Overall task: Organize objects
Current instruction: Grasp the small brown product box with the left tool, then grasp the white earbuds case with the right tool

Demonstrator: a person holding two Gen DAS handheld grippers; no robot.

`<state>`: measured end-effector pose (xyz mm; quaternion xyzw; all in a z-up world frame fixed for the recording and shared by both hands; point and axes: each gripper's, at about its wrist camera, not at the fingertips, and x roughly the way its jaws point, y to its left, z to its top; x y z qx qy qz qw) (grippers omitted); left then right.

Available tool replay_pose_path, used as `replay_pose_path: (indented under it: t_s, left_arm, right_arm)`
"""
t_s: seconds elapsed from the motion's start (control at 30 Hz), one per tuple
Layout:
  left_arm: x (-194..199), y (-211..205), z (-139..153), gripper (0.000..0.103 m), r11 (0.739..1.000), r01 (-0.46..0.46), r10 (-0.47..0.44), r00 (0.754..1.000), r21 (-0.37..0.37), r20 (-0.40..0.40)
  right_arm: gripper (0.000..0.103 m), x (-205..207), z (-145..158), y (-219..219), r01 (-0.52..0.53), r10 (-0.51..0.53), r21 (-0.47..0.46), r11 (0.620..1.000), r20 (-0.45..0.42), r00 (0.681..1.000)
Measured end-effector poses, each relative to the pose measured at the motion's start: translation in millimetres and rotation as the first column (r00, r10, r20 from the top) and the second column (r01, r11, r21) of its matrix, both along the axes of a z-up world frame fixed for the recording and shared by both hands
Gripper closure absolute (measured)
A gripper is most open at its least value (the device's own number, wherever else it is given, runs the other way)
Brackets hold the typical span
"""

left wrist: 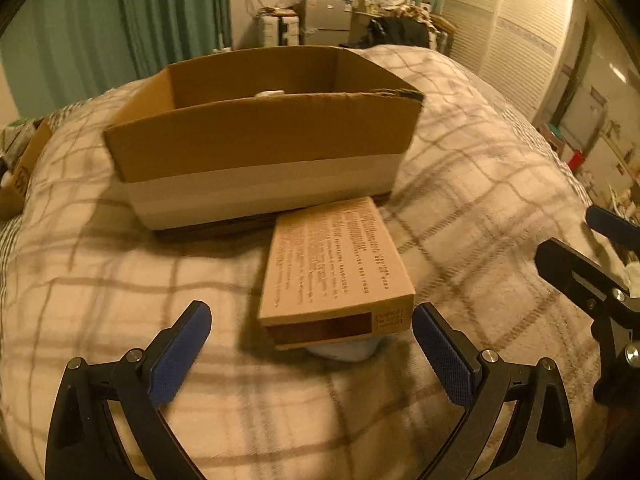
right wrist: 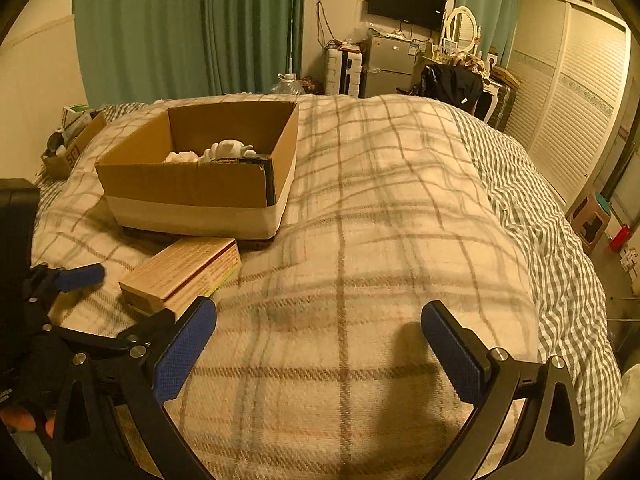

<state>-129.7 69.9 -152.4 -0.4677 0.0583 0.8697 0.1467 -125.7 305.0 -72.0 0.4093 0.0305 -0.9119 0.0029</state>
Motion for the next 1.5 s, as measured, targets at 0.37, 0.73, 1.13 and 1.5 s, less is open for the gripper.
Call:
replay_pose_path:
  t_s: [0.37, 0.73, 1.13, 1.5]
  left_arm:
    - [-9, 1, 2, 0.000, 0.998, -0.030, 0.029, 0.999, 0.053, 0.021]
    - [1, -17, -4, 0.028, 0.994, -0.076, 0.073, 0.996, 0.077, 0.044]
    - [46, -75, 39, 0.028, 0.970, -0.241, 0.236, 0.958, -0.012, -0.163]
    - [49, -115, 36, 0.028, 0.941, -0.337, 0.335, 0.928, 0.016, -0.165]
  right_arm:
    - [0.000, -2, -4, -1, 0.012, -0.012, 0.001, 1.000, 0.010, 1.000]
    - [0.000, -1, -5, -2, 0.011, -0.011, 0.011, 1.000, 0.009, 1.000]
    - [0.000, 1, 4, -40, -0.141, 0.142, 0.062, 0.988, -0.014, 0.990]
    - [0.009, -43, -55, -125, -0.386, 0.355, 0.103, 0.917, 0.235, 0.905]
